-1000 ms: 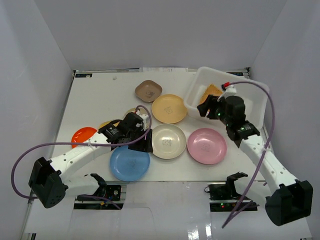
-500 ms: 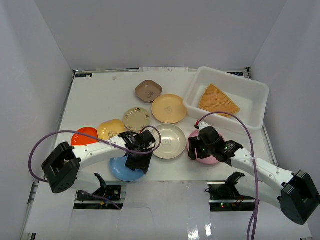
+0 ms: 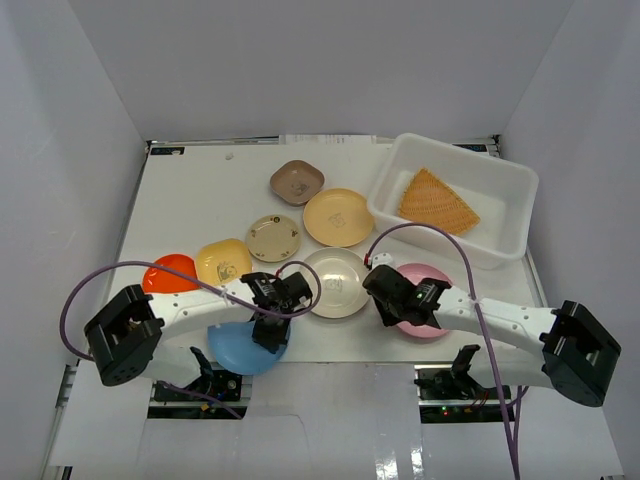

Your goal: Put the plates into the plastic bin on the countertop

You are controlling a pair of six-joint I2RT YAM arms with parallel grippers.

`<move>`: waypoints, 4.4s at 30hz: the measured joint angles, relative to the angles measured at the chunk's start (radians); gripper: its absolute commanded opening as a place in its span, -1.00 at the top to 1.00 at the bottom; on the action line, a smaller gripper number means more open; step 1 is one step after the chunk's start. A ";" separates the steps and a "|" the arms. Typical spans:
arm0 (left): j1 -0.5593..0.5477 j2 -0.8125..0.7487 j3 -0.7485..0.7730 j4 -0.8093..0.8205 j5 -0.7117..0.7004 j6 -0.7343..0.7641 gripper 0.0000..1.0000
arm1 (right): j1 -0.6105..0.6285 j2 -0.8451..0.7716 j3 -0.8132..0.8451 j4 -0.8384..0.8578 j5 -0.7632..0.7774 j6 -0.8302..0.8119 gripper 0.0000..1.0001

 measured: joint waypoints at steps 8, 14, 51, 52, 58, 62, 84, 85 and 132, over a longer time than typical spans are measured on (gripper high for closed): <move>-0.056 -0.185 0.033 -0.083 -0.019 -0.059 1.00 | 0.137 -0.047 0.108 -0.201 0.089 0.103 0.85; -0.066 -0.307 0.108 -0.117 -0.019 -0.080 0.82 | 0.155 -0.137 0.361 -0.287 0.127 0.115 0.84; -0.105 0.070 0.034 -0.072 -0.233 -0.053 1.00 | -0.677 0.454 0.742 0.127 -0.141 -0.466 -0.38; -0.105 0.070 0.037 -0.080 -0.241 -0.051 1.00 | -0.671 0.447 0.738 0.126 -0.153 -0.457 -0.39; -0.106 0.030 0.072 -0.154 -0.262 -0.056 1.00 | -0.520 0.195 0.519 0.172 -0.150 -0.336 -0.39; -0.106 -0.061 0.162 -0.187 -0.254 -0.063 1.00 | -0.357 -0.067 0.232 0.298 -0.173 -0.196 -0.40; -0.106 0.216 1.101 -0.134 -0.414 0.236 1.00 | -0.339 0.099 -0.162 0.642 -0.264 0.174 0.85; -0.105 0.243 1.149 -0.120 -0.417 0.254 1.00 | -0.337 0.046 -0.176 0.615 -0.253 0.172 0.84; -0.051 1.009 1.644 0.696 -0.030 0.583 0.85 | -1.492 -0.129 0.342 0.420 -0.488 0.240 -0.59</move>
